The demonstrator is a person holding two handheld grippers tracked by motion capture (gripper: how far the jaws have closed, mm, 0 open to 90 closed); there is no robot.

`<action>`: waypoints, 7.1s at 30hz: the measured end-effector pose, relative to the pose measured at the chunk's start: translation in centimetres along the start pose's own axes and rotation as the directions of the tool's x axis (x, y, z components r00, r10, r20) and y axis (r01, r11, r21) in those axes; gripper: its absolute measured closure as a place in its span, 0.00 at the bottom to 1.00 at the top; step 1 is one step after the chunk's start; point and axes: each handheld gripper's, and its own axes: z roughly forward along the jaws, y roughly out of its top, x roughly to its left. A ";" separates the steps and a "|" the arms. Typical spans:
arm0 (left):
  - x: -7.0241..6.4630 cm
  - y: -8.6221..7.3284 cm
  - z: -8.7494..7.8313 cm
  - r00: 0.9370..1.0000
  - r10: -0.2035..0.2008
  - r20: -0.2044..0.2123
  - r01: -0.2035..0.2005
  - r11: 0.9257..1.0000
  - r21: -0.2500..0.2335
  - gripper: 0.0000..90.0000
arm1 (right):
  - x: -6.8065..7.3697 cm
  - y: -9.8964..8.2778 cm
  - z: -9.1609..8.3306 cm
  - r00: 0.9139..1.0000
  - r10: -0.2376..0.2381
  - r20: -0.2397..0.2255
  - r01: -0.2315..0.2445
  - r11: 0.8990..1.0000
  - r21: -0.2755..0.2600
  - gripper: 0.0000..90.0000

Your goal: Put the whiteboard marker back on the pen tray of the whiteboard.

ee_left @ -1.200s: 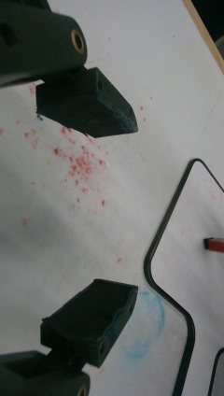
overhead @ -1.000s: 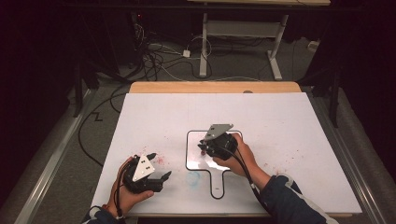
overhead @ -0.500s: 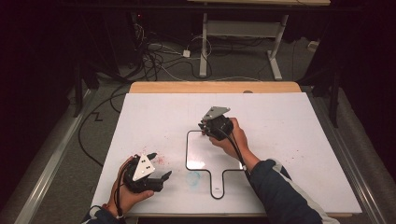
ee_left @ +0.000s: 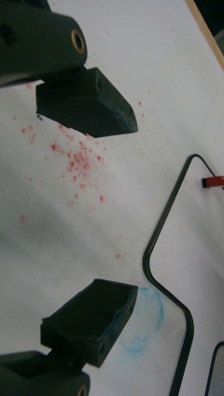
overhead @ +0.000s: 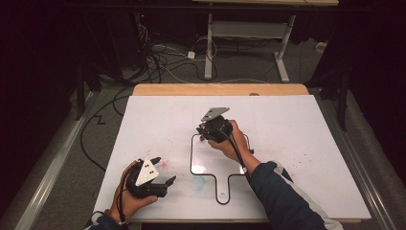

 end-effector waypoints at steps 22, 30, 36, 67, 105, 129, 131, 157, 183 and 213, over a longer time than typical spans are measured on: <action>0.0 0.0 0.1 1.000 -0.002 0.008 0.002 1.000 0.008 0.21 | -1.3 -0.9 -1.3 0.996 0.039 0.075 -0.045 0.996 0.073 0.90; 0.0 0.0 0.1 1.000 -0.007 0.017 0.007 1.000 0.007 0.21 | 0.2 0.1 -1.5 1.000 -0.002 -0.005 0.003 0.993 0.121 0.90; 0.0 0.0 0.1 1.000 -0.004 0.020 0.004 1.000 0.010 0.21 | -1.1 0.6 -1.4 0.999 -0.007 0.045 -0.001 0.984 0.181 0.90; -0.1 0.0 0.2 1.000 -0.001 0.031 0.001 1.000 0.009 0.21 | 0.3 2.7 0.5 0.996 -0.079 0.033 0.071 0.976 0.207 0.90; -0.3 0.0 0.3 0.999 0.009 0.036 -0.010 1.000 0.025 0.21 | -2.1 0.5 -2.3 0.998 -0.042 0.043 0.029 0.964 0.264 0.90; -0.2 0.0 0.5 1.000 0.002 0.028 -0.003 1.000 0.028 0.21 | -7.1 -4.5 -9.3 0.988 0.095 0.121 -0.115 0.978 0.175 0.90; -0.2 -0.1 0.6 1.000 -0.001 0.030 0.000 0.999 0.033 0.21 | -6.8 -4.5 -10.6 0.989 0.103 0.106 -0.117 0.984 0.138 0.90; -0.5 0.3 1.1 0.999 0.019 0.035 -0.021 0.998 0.055 0.21 | -2.8 -8.4 -17.4 0.980 -0.002 -0.197 0.071 0.936 0.344 0.90; -0.5 0.4 1.8 0.998 0.021 0.055 -0.025 0.997 0.075 0.21 | -7.7 -11.8 -6.7 0.935 0.348 -0.070 -0.327 0.921 0.212 0.85; -0.8 0.6 1.6 0.998 0.039 0.048 -0.042 0.996 0.073 0.21 | -5.7 -12.2 -11.4 0.974 0.163 0.159 -0.175 0.983 0.061 0.48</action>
